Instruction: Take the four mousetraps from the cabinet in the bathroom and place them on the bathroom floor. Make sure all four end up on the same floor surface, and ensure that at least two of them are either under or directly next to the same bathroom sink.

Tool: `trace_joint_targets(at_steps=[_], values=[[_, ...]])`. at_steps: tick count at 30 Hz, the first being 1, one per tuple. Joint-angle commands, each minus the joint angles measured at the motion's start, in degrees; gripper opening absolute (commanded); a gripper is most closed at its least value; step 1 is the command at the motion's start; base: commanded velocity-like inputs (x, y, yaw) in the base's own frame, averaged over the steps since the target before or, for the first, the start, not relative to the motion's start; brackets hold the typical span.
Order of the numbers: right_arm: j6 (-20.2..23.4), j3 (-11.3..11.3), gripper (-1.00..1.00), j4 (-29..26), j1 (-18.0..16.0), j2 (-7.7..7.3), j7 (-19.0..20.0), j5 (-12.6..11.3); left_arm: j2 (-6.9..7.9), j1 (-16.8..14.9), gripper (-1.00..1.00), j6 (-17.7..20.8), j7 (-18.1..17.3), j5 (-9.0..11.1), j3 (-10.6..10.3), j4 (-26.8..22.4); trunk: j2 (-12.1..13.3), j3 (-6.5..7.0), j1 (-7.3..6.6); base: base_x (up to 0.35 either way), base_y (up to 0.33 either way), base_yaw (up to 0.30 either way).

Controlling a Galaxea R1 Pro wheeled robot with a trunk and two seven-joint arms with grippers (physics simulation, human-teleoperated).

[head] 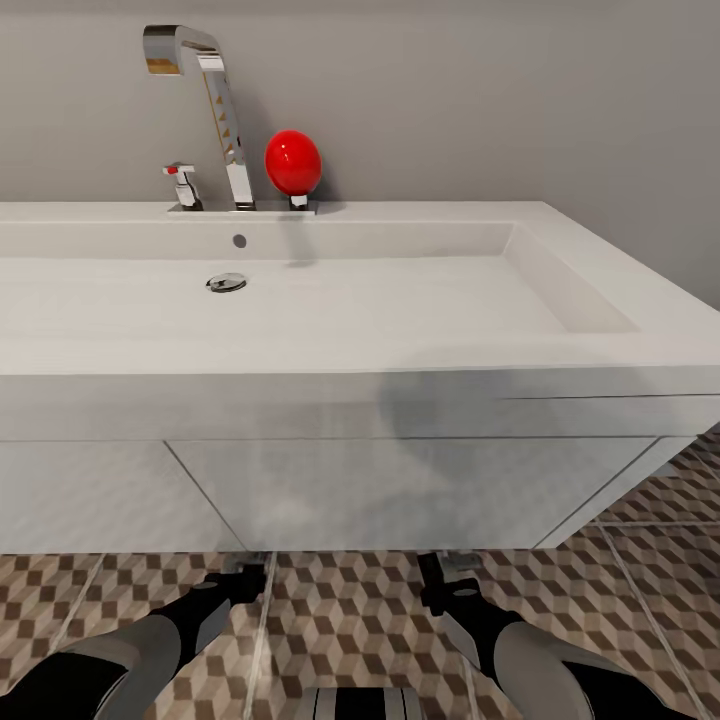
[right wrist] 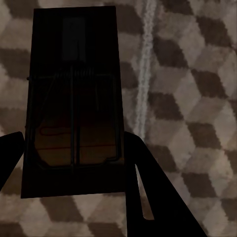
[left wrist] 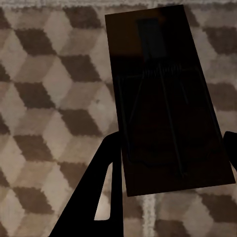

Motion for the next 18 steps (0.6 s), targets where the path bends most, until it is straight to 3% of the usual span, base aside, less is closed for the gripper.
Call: trace_joint_targets(at_steps=[1,18], values=[[0.36,-0.50,-1.00,-0.04,0.00,0.03,-0.29,0.40,0.01,0.00,-1.00,-0.05,0.16,0.46,-0.51,0.00,-0.01,-0.04,-0.01,0.000,0.000,0.000],[2.67,-0.69,-1.00,-0.92,-0.04,0.11,-0.29,0.42,-0.02,-0.01,-1.00,-0.33,0.16,0.34,-0.53,-0.08,-0.01,-0.04,-0.01,0.000,0.000,0.000]])
